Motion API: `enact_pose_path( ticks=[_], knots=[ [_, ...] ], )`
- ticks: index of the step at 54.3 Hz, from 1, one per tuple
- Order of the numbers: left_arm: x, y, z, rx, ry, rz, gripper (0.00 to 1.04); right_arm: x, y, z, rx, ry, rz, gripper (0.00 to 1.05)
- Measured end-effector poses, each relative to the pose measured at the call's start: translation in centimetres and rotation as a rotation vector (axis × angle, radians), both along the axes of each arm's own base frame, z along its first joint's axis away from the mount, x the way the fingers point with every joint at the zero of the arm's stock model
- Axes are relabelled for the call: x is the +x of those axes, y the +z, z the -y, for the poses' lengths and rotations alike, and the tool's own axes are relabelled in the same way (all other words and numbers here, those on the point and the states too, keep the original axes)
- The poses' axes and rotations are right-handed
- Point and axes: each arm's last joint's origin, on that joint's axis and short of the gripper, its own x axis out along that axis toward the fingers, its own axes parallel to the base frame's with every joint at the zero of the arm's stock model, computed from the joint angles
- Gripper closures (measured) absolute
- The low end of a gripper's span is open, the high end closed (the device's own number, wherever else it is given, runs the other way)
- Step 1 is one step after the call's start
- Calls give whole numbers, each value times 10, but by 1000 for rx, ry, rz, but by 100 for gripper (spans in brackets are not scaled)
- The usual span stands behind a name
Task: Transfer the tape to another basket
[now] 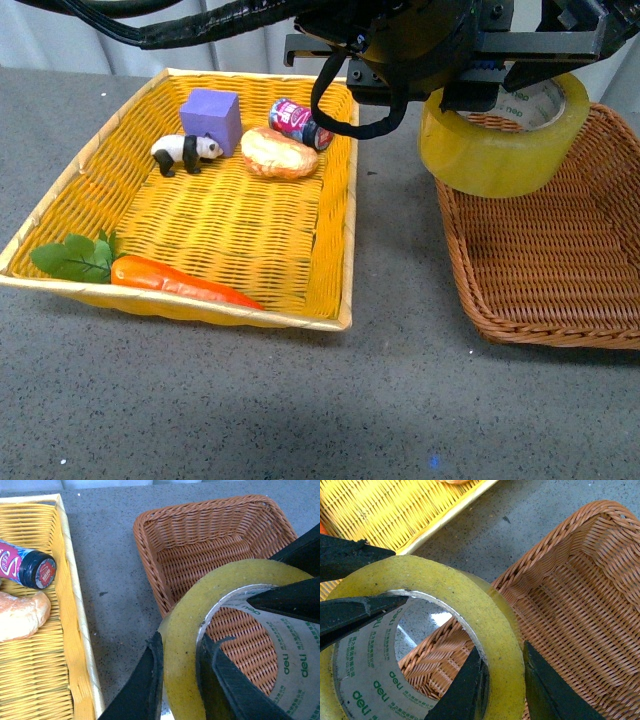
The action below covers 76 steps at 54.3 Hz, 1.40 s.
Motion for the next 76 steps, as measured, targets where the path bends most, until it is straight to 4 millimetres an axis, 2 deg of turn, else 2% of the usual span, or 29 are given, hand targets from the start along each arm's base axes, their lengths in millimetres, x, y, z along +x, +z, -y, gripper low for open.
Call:
enact_pose_path(
  ticks=[9, 15, 20, 25, 29, 35, 40, 48, 55, 64, 68, 76],
  knots=[
    [0, 0, 0, 1, 4, 3, 89, 0, -1, 0, -6, -2, 0, 88],
    [-1, 1, 4, -5, 132, 84, 88, 2, 1, 1, -10, 15, 21, 88],
    [-5, 0, 8, -9, 210, 122, 73, 3, 1, 1, -14, -14, 18, 89],
    [-5, 0, 8, -29, 212, 134, 60, 6, 0, 5, -11, -59, 12, 89],
    [-3, 1, 6, -79, 215, 139, 45, 13, 1, 8, -1, -92, 16, 89],
    [-5, 17, 7, -255, 154, 160, 21, 32, -11, 23, -67, -176, 40, 89],
    [-8, 28, 8, -349, 97, 176, 5, 40, -17, 32, -88, -228, 50, 89],
    [-8, 29, 5, -336, 175, 188, 7, 42, -16, 40, -93, -260, 48, 89],
    [-2, 25, -8, -280, 343, 196, 7, 41, -22, 47, -123, -294, 47, 89],
    [15, 16, -47, -203, 653, 237, 7, 32, -45, 57, -130, -331, -8, 89],
    [20, 12, -63, -189, 748, 252, 7, 30, -53, 60, -129, -344, -23, 89],
    [21, 3, -83, -143, 863, 251, 7, 27, -66, 63, -150, -368, -34, 89]
  ],
)
